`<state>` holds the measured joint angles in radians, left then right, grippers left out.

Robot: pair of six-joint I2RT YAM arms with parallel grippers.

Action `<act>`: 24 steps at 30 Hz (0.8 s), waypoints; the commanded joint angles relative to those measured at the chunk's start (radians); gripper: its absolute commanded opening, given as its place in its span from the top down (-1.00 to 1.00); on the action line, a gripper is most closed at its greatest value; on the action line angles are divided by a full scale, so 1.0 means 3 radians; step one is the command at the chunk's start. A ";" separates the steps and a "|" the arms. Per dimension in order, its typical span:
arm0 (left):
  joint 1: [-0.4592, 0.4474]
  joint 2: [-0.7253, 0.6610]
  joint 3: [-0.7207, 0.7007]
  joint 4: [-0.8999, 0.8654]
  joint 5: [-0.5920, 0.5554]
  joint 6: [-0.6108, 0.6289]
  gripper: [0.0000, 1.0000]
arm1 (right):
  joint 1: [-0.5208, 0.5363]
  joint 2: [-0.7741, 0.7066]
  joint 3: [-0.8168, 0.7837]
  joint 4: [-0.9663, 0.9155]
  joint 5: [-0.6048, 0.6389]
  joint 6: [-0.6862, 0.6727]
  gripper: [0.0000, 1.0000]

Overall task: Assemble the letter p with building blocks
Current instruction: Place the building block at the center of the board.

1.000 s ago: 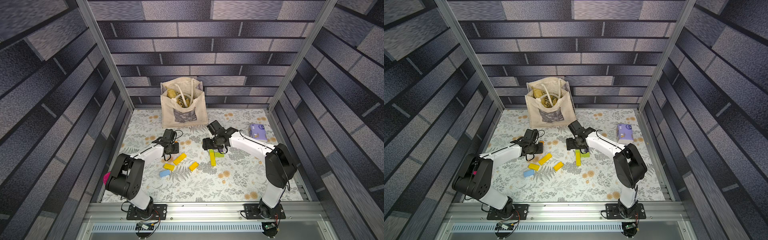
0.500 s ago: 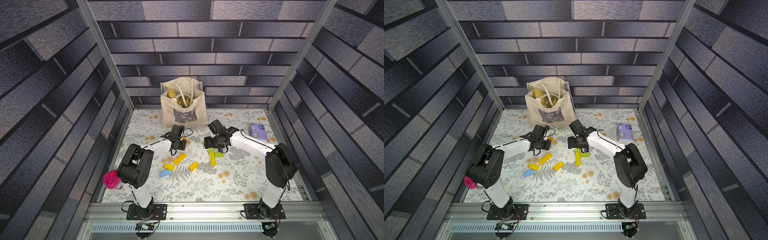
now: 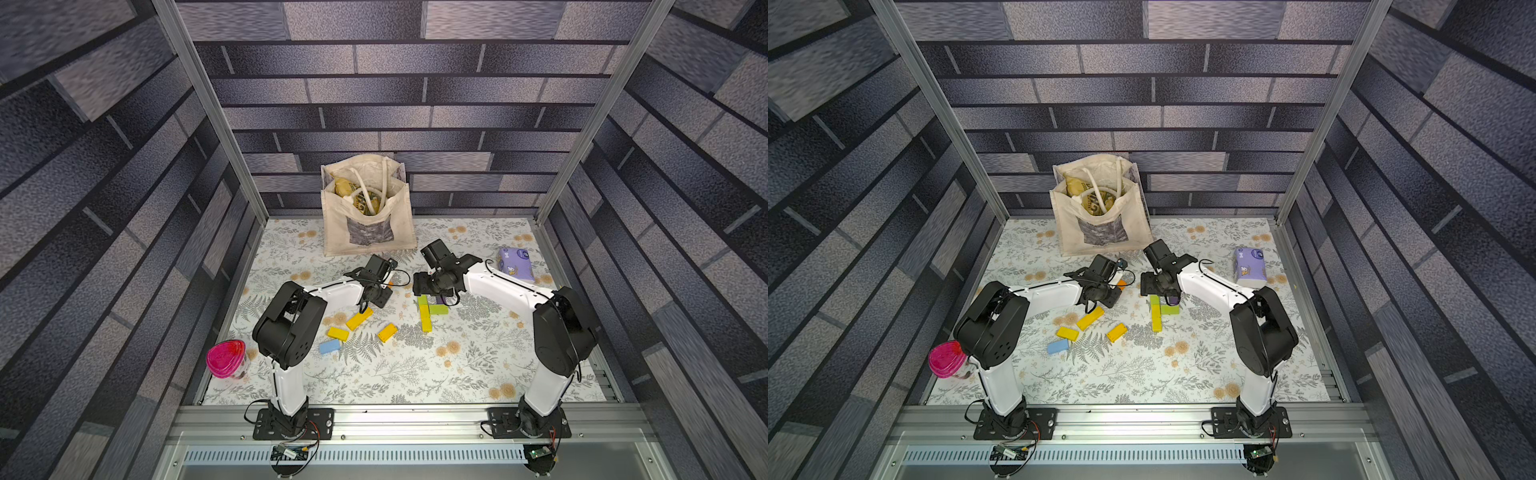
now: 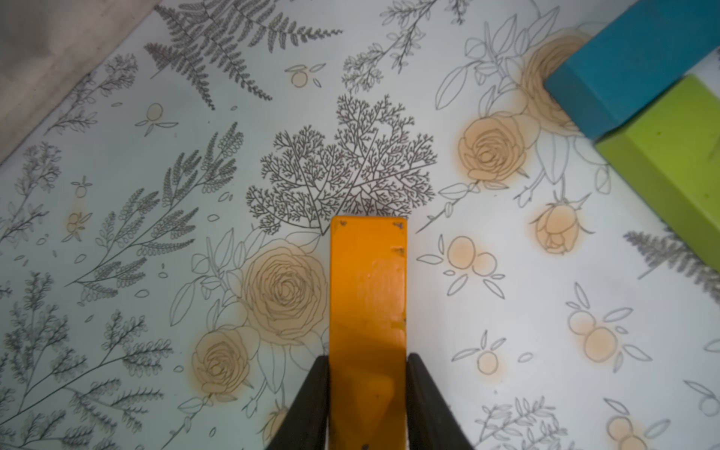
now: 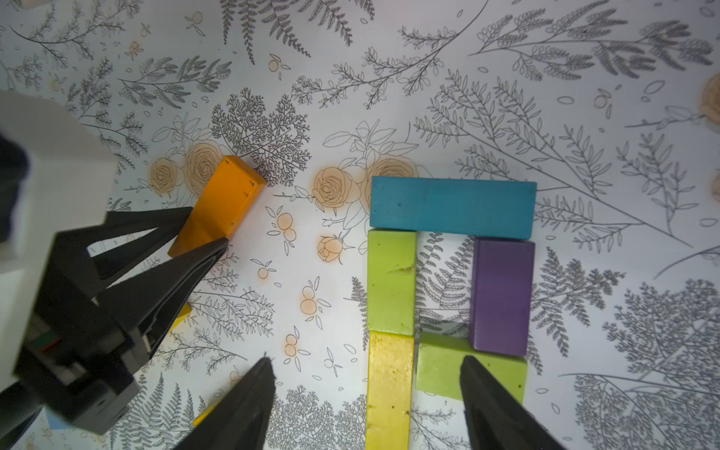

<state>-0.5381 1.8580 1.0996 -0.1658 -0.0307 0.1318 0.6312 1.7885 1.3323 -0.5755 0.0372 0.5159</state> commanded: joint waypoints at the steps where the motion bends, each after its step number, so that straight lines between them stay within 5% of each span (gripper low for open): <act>1: -0.0049 0.0063 0.0037 0.0003 -0.0015 0.0206 0.60 | -0.0057 -0.0042 -0.0069 -0.0044 0.0063 0.0080 -0.55; 6: -0.0079 0.0065 0.0019 -0.0023 0.0006 0.0228 0.44 | -0.0074 -0.0002 -0.0044 0.0022 0.0023 0.0100 -0.55; 9: -0.0083 0.0084 0.0029 -0.0053 -0.0016 0.0184 0.02 | -0.0079 0.0038 -0.0009 0.0070 -0.0023 0.0100 -0.55; 14: -0.0080 0.0091 -0.0005 -0.0017 -0.0027 0.0090 -0.40 | -0.0075 0.0120 0.0033 0.0142 -0.0107 0.0111 -0.55; 24: 0.0104 -0.0708 -0.0643 0.0711 -0.0153 -0.0778 -0.59 | -0.0079 0.0155 0.0067 0.0456 -0.0311 0.0057 -0.40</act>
<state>-0.5362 1.7473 0.9493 -0.0433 -0.0753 0.0349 0.6144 1.8122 1.3243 -0.4850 -0.0223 0.5396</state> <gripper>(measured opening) 0.792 0.705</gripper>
